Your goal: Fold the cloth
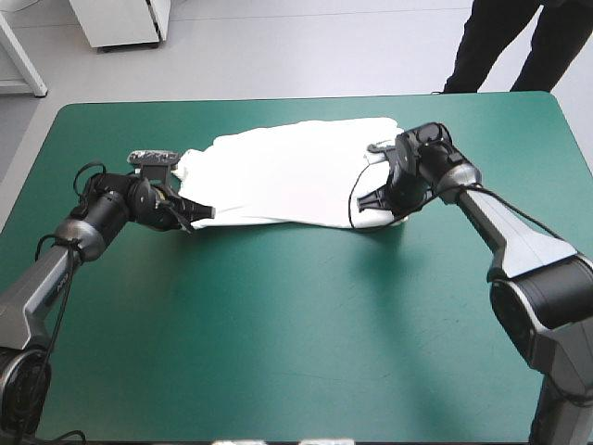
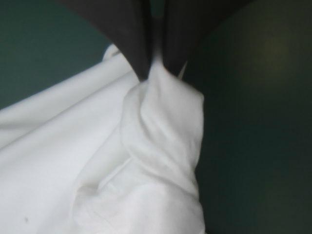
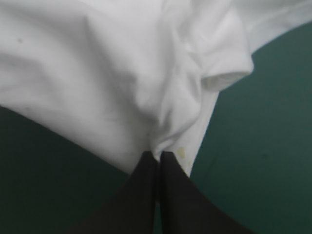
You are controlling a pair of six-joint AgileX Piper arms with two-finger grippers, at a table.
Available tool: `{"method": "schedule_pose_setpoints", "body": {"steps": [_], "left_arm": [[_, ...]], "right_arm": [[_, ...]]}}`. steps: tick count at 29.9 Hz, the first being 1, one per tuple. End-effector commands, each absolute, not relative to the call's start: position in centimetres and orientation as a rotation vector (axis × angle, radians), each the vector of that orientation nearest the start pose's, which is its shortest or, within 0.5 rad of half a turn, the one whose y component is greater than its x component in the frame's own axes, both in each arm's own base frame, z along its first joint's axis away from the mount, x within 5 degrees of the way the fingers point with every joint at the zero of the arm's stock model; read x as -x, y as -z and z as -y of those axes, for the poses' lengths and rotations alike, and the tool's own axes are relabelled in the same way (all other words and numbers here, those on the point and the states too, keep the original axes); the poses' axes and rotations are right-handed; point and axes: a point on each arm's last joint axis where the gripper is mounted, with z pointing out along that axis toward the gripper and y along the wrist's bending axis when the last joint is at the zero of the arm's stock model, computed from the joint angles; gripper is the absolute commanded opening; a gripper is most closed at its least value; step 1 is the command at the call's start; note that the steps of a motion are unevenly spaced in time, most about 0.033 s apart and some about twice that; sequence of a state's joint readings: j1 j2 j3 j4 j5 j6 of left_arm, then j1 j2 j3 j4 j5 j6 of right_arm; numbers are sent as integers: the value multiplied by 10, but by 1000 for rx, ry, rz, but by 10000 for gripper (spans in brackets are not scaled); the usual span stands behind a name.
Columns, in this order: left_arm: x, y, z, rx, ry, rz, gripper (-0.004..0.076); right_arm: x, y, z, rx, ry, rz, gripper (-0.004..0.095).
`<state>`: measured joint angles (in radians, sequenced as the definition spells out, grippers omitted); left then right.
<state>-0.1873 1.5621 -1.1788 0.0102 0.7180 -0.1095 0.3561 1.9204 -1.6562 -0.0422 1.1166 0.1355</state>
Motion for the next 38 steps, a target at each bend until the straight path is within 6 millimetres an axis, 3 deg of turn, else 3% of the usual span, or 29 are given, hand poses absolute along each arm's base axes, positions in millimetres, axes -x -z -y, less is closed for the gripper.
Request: {"method": "schedule_pose_setpoints", "body": {"steps": [1, 5, 17, 22, 28, 32, 35, 38], "left_arm": [[-301, -292, 58, -103, 122, -2518, -9], [-270, -281, 55, -95, 165, -2565, -9], [-185, -252, 46, -99, 253, -2685, -9], [-168, -244, 47, -54, 325, -2705, -9], [-164, -242, 49, -35, 369, -2753, 7], [-163, -248, 50, -40, 385, -2770, 145], [-163, -257, 51, -78, 379, -2793, 350], [-164, -271, 51, -103, 377, -2802, 499]], "right_arm": [[-345, -283, -125, 304, -74, -2760, -17], [-304, -270, -112, 289, -108, -2772, -17], [-213, -237, -87, 220, -206, -2914, -17], [-203, -239, -84, 215, -230, -2896, -17], [-204, -247, -88, 228, -285, -2883, -12], [-208, -264, -90, 235, -302, -2871, 107], [-214, -282, -92, 257, -306, -2839, 283], [-217, -301, -93, 280, -307, -2823, 447]]}}
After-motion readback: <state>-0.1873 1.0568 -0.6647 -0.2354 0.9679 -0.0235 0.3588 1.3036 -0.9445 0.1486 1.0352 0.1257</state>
